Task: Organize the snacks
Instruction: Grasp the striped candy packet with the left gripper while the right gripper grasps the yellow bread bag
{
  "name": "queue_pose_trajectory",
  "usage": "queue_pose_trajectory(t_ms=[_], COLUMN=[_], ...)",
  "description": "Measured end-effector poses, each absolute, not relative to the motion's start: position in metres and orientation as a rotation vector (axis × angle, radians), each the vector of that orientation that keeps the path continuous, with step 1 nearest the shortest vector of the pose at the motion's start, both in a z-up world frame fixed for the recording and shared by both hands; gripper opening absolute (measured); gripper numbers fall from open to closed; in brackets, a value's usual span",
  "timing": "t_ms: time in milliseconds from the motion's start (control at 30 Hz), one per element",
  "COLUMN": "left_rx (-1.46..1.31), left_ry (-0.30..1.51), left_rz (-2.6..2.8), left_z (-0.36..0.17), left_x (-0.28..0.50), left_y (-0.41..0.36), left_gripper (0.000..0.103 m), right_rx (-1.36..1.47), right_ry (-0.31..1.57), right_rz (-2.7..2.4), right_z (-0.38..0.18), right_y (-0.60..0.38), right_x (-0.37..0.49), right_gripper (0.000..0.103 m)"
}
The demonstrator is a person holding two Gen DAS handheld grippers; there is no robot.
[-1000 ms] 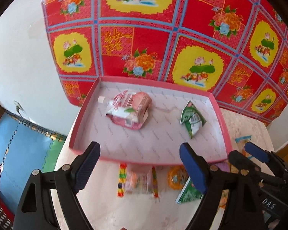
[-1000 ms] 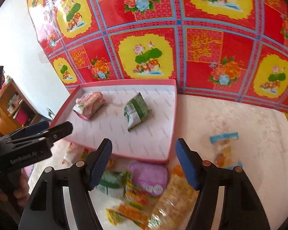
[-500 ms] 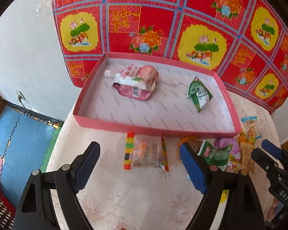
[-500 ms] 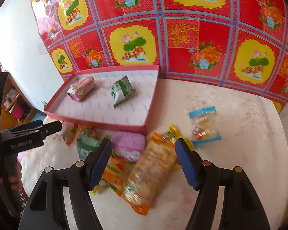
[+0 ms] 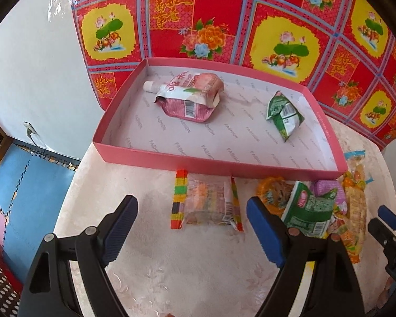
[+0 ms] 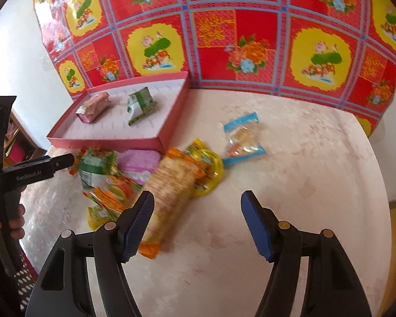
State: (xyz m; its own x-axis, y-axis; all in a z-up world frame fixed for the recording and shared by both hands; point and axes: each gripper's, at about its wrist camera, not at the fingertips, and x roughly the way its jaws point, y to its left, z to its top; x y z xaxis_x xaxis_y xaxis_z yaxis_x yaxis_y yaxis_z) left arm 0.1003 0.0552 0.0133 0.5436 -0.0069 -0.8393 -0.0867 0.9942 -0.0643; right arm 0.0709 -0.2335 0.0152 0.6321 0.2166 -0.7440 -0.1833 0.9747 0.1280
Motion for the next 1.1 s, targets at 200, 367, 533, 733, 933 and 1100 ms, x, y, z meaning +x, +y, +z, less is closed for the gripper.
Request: queue_pose_trajectory(t_ms=[200, 367, 533, 733, 933, 1100], left_rx=[-0.092, -0.082, -0.055, -0.043, -0.032, -0.033], left_ry=[1.008, 0.996, 0.979, 0.947, 0.92, 0.921], left_rz=[0.072, 0.09, 0.104, 0.091, 0.075, 0.07], left_z=[0.005, 0.004, 0.003, 0.005, 0.005, 0.003], left_x=[0.103, 0.104, 0.105, 0.103, 0.1, 0.103], left_y=[0.054, 0.053, 0.051, 0.05, 0.05, 0.05], left_gripper=[0.087, 0.087, 0.087, 0.082, 0.081, 0.084], right_rx=[0.057, 0.074, 0.082, 0.074, 0.073, 0.072], right_ry=[0.871, 0.879, 0.891, 0.895, 0.906, 0.901], right_rz=[0.216, 0.235, 0.263, 0.286, 0.284, 0.268], right_z=[0.011, 0.01, 0.008, 0.005, 0.0, -0.002], right_y=[-0.242, -0.238, -0.227, -0.209, -0.196, -0.196], right_x=[0.071, 0.071, 0.069, 0.07, 0.076, 0.078], right_gripper=[0.07, 0.07, 0.07, 0.07, 0.07, 0.07])
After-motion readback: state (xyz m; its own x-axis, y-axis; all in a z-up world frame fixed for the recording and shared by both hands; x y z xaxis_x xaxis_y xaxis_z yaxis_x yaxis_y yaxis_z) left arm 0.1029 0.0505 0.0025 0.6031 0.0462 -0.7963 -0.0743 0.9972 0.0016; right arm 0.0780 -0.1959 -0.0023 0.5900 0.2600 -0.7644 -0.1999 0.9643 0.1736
